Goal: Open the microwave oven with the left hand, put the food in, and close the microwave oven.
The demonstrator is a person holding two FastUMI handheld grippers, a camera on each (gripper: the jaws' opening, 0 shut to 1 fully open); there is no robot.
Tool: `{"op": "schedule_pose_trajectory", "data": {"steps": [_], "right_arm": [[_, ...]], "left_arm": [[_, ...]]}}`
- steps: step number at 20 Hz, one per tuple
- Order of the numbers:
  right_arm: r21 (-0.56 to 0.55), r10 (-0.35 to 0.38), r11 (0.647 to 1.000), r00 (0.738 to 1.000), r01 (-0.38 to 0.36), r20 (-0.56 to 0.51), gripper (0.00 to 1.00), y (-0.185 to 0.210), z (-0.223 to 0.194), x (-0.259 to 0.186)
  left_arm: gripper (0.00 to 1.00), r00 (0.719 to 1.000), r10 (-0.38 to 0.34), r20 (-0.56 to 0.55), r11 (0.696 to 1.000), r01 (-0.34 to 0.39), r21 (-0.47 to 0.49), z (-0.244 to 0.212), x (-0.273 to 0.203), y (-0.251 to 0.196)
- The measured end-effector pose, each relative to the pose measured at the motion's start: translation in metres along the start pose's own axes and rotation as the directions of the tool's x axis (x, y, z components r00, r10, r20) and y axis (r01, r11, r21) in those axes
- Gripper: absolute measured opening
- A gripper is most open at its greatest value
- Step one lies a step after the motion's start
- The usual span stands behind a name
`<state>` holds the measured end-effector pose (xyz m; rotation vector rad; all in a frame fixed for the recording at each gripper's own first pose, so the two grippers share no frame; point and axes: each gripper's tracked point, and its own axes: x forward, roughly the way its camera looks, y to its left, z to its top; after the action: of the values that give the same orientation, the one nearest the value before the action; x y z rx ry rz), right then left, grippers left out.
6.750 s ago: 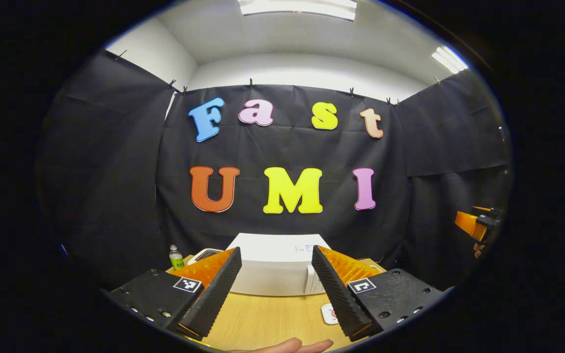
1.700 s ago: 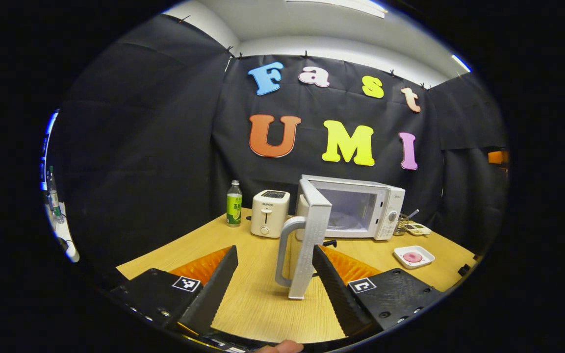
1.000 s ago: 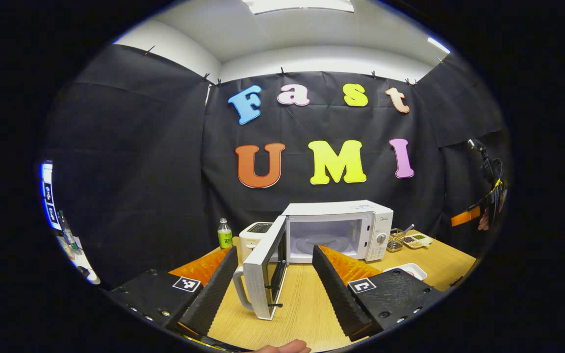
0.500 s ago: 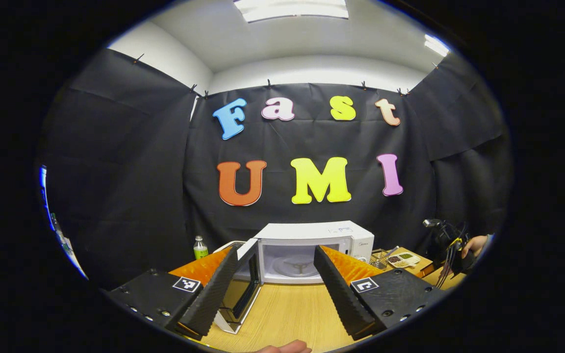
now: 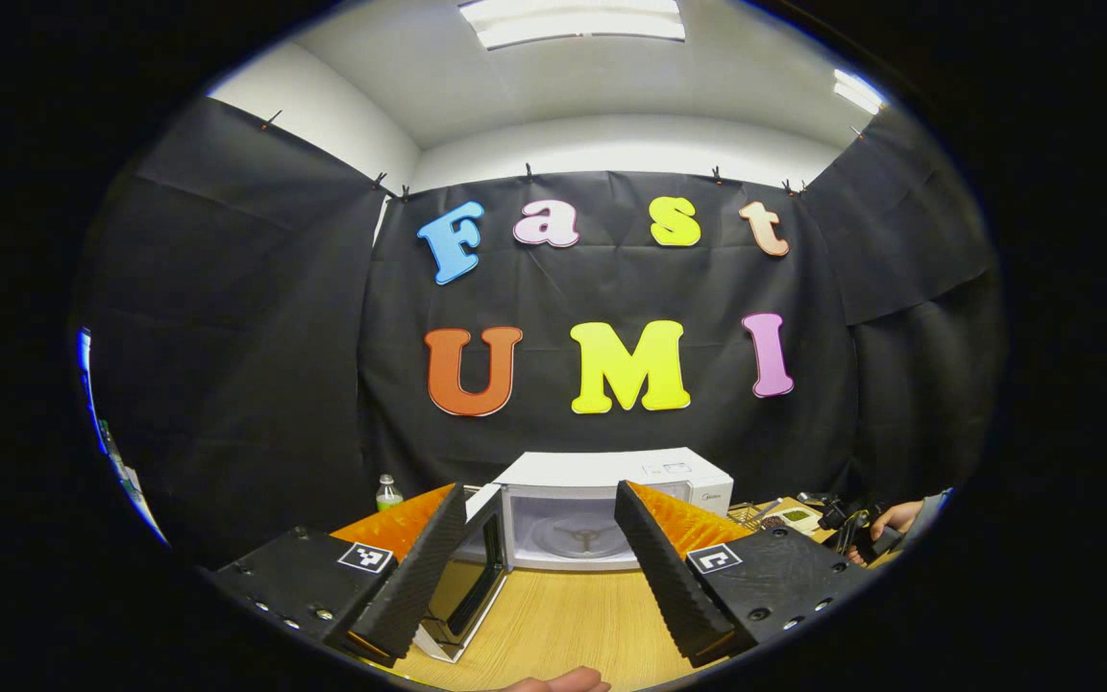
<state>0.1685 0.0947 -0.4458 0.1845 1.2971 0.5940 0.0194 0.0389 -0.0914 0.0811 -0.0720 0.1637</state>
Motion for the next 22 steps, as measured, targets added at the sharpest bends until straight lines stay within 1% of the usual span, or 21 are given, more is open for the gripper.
{"op": "schedule_pose_trajectory", "data": {"steps": [1,2,4,5,7,9,12,14,16,18,19,20,21,22], "right_arm": [[0.014,0.007,1.000,1.000,-0.007,-0.017,0.29,-0.001,0.000,0.003],[0.034,0.018,0.999,0.999,-0.017,-0.029,0.25,0.000,0.000,0.004],[0.042,0.009,0.999,0.998,-0.006,-0.066,0.10,-0.006,-0.001,0.006],[0.050,0.007,0.999,0.997,-0.003,-0.082,0.00,-0.008,0.000,0.005],[0.067,0.023,0.998,0.995,-0.016,-0.102,0.00,-0.009,0.001,0.008],[0.095,0.049,0.995,0.994,-0.040,-0.099,0.00,-0.010,0.001,0.008],[0.110,0.073,0.992,0.995,-0.065,-0.065,0.00,-0.009,0.002,0.006],[0.154,0.107,0.983,0.994,-0.102,-0.027,0.00,-0.007,0.002,0.006],[0.217,0.154,0.964,0.988,-0.154,0.015,0.00,-0.006,-0.001,0.005],[0.294,0.206,0.931,0.976,-0.217,0.065,0.00,-0.003,-0.003,0.004],[0.321,0.229,0.915,0.969,-0.246,0.089,0.04,-0.003,-0.004,0.005],[0.346,0.248,0.899,0.963,-0.270,0.106,0.00,-0.001,-0.007,0.004],[0.365,0.256,0.887,0.959,-0.283,0.121,0.04,-0.001,-0.008,0.004],[0.383,0.264,0.874,0.954,-0.300,0.146,0.00,0.001,-0.006,0.004]], "left_arm": [[0.95,1.000,0.004,0.002,1.000,-0.004,0.004,0.001,0.000,0.001],[0.95,1.000,0.004,0.001,1.000,-0.004,0.007,0.001,0.000,0.002],[0.95,1.000,0.006,0.006,1.000,-0.006,0.009,0.003,0.001,0.003],[0.95,1.000,0.005,0.007,1.000,-0.005,0.009,0.004,0.000,0.003],[0.95,1.000,0.005,0.008,1.000,-0.005,0.007,0.004,0.002,0.004],[0.95,1.000,0.006,0.005,1.000,-0.006,0.003,0.003,0.001,0.004],[0.95,1.000,0.007,0.006,1.000,-0.007,0.002,0.005,-0.001,0.006],[0.95,1.000,0.006,0.014,1.000,-0.006,-0.005,0.009,-0.005,0.008],[0.95,1.000,0.006,0.028,1.000,-0.006,-0.019,0.013,-0.008,0.011],[0.95,1.000,0.004,0.026,1.000,-0.003,-0.030,0.012,-0.012,0.014],[0.95,1.000,0.006,0.023,1.000,-0.005,-0.031,0.012,-0.013,0.017],[0.95,1.000,0.009,0.023,0.999,-0.008,-0.031,0.013,-0.015,0.019],[0.95,1.000,0.010,0.022,0.999,-0.009,-0.032,0.012,-0.016,0.022],[0.94,1.000,0.008,0.018,0.999,-0.007,-0.031,0.012,-0.018,0.022]]}}
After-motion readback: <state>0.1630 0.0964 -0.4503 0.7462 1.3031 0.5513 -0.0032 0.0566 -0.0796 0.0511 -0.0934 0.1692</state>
